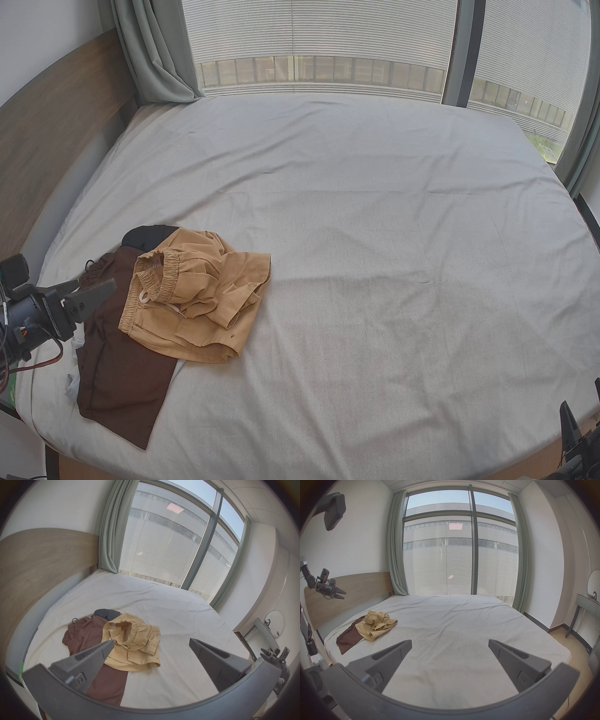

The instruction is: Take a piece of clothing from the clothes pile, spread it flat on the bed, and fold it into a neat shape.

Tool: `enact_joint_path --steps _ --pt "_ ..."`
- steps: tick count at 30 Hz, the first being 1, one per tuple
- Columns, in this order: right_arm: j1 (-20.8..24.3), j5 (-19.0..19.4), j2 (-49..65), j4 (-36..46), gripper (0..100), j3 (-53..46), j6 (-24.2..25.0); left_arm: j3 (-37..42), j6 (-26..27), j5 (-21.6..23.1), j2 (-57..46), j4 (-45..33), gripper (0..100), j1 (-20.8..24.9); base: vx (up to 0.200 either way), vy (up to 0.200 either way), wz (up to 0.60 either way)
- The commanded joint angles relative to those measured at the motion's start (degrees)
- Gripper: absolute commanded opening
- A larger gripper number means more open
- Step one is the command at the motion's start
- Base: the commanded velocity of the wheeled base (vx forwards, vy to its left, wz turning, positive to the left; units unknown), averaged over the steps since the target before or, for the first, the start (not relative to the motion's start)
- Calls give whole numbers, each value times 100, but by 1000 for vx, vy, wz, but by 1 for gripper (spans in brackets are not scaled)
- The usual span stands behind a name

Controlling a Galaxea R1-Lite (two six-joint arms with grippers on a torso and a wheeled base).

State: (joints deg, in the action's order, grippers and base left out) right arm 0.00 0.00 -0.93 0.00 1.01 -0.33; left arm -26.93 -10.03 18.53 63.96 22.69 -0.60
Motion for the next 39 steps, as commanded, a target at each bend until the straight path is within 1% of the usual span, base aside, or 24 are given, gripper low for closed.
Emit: enact_joint_path --steps 1,5,6,11,15,19,24,25,28,34,39 --pt "0 0 22 0 100 -92 -2 -67 28 204 521 8 100 -151 0 0 0" --pt "0 0 22 0 100 -101 -2 -102 19 397 767 166 100 -160 0 0 0" --pt "0 0 22 0 100 -101 -2 -137 19 450 916 307 100 -160 0 0 0" --pt "0 0 22 0 100 -101 -2 -251 10 485 1382 649 100 -178 0 0 0" --pt "0 0 22 0 100 -92 -2 -506 10 485 1848 887 100 -151 0 0 0" --pt "0 0 22 0 100 -101 -2 -779 10 608 2191 895 100 -125 0 0 0" --pt "0 0 22 0 100 -101 -2 -937 19 626 2401 895 100 -107 0 0 0" --pt "0 0 22 0 100 -92 -2 -1139 19 661 2648 904 100 -98 0 0 0" --pt "0 0 22 0 100 -101 -2 -1341 28 705 2911 895 100 -90 0 0 0" --pt "0 0 22 0 100 -101 -2 -1587 28 854 3272 895 100 -63 0 0 0" --pt "0 0 22 0 100 -101 -2 -1737 72 863 3623 895 100 -55 0 0 0"
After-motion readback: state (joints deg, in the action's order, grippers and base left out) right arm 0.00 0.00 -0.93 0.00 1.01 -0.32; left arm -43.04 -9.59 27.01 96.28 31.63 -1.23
